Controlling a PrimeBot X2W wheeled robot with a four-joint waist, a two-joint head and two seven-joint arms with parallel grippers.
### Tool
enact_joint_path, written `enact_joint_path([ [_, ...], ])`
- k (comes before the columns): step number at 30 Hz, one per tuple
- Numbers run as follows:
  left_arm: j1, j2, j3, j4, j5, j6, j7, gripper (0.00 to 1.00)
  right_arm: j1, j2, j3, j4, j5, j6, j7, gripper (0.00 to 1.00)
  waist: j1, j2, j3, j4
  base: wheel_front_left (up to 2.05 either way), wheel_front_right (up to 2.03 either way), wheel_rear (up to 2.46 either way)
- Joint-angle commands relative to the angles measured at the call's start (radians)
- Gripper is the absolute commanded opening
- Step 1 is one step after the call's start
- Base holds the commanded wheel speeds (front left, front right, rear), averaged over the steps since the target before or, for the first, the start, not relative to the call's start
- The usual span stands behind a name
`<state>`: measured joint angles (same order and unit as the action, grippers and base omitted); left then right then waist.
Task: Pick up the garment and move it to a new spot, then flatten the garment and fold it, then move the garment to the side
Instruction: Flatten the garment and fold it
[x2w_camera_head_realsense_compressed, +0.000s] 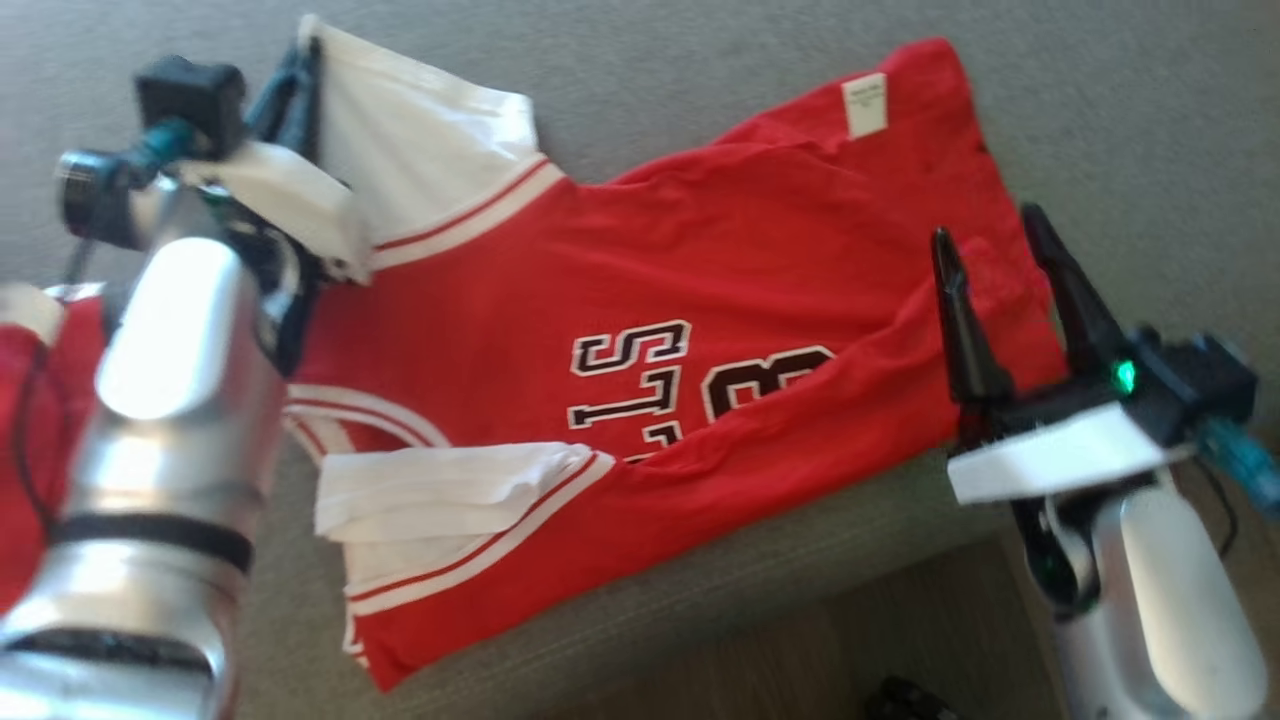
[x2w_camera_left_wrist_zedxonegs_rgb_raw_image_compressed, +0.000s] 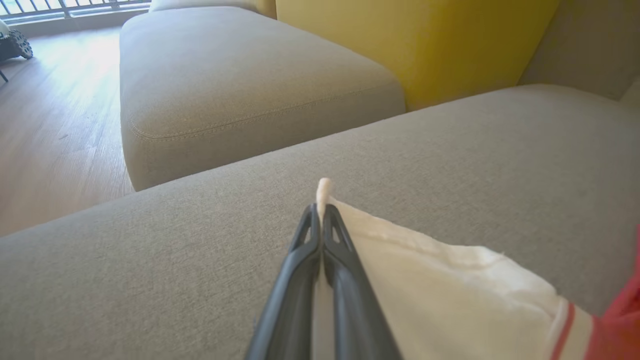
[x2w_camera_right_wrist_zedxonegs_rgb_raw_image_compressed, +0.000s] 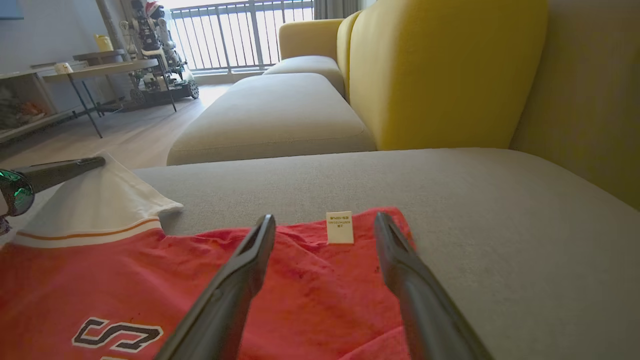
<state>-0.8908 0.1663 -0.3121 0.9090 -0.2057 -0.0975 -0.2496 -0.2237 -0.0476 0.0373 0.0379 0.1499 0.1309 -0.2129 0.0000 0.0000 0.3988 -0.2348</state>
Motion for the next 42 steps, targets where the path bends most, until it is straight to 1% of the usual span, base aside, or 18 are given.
enact_joint_path([
  [1, 0.028, 0.027, 0.026, -0.078, 0.001, 0.005, -0.011, 0.00, -0.046, -0.003, 0.010, -0.021, -0.022, 0.000, 0.022, 1.00, 0.0000, 0.0000, -0.017, 0.034, 0.00, 0.00, 0.00],
  [3, 0.092, 0.019, 0.031, -0.190, 0.003, 0.012, -0.012, 0.00, -0.091, -0.004, -0.009, 0.005, -0.055, 0.000, 0.063, 1.00, 0.0000, 0.0000, -0.024, 0.062, 0.00, 0.00, 0.00],
  [4, 0.127, 0.018, 0.030, -0.245, 0.010, 0.016, -0.012, 0.00, -0.113, -0.016, -0.011, 0.024, -0.079, 0.000, 0.088, 1.00, 0.0000, 0.0000, -0.030, 0.075, 0.00, 0.00, 0.00],
  [7, 0.229, -0.001, 0.032, -0.386, 0.015, 0.032, -0.012, 0.00, -0.177, -0.075, 0.001, 0.096, -0.112, 0.000, 0.152, 1.00, 0.0000, 0.0000, -0.042, 0.117, 0.00, 0.00, 0.00],
  [11, 0.324, -0.027, 0.037, -0.524, 0.013, 0.046, -0.012, 0.00, -0.258, -0.149, -0.006, 0.220, -0.101, 0.000, 0.216, 1.00, 0.0000, 0.0000, -0.044, 0.167, 0.00, 0.00, 0.00],
  [14, 0.371, -0.039, 0.027, -0.583, 0.016, 0.046, -0.012, 0.00, -0.317, -0.179, -0.023, 0.317, -0.074, 0.000, 0.250, 1.00, 0.0000, 0.0000, -0.043, 0.196, 0.00, 0.00, 0.00],
  [19, 0.414, -0.051, 0.007, -0.643, 0.025, 0.042, -0.012, 0.00, -0.407, -0.218, -0.065, 0.464, -0.047, 0.000, 0.288, 1.00, 0.0000, 0.0000, -0.036, 0.234, 0.00, 0.00, 0.00],
  [25, 0.437, -0.062, -0.011, -0.669, 0.026, 0.037, -0.012, 0.00, -0.497, -0.230, -0.130, 0.614, -0.035, 0.000, 0.343, 1.00, 0.0000, 0.0000, -0.027, 0.265, 0.00, 0.00, 0.00],
  [26, 0.437, -0.062, -0.011, -0.669, 0.026, 0.037, -0.012, 0.00, -0.497, -0.230, -0.130, 0.614, -0.035, 0.000, 0.343, 1.00, 0.0000, 0.0000, -0.027, 0.265, 0.00, 0.00, 0.00],
  [37, 0.432, -0.071, -0.032, -0.679, 0.032, 0.031, -0.012, 0.00, -0.593, -0.235, -0.215, 0.788, -0.080, 0.000, 0.355, 1.00, 0.0000, 0.0000, -0.006, 0.284, 0.00, 0.00, 0.00],
  [42, 0.425, -0.069, -0.035, -0.678, 0.034, 0.029, -0.012, 0.00, -0.621, -0.226, -0.229, 0.838, -0.105, 0.000, 0.350, 1.00, 0.0000, 0.0000, 0.001, 0.285, 0.00, 0.00, 0.00],
])
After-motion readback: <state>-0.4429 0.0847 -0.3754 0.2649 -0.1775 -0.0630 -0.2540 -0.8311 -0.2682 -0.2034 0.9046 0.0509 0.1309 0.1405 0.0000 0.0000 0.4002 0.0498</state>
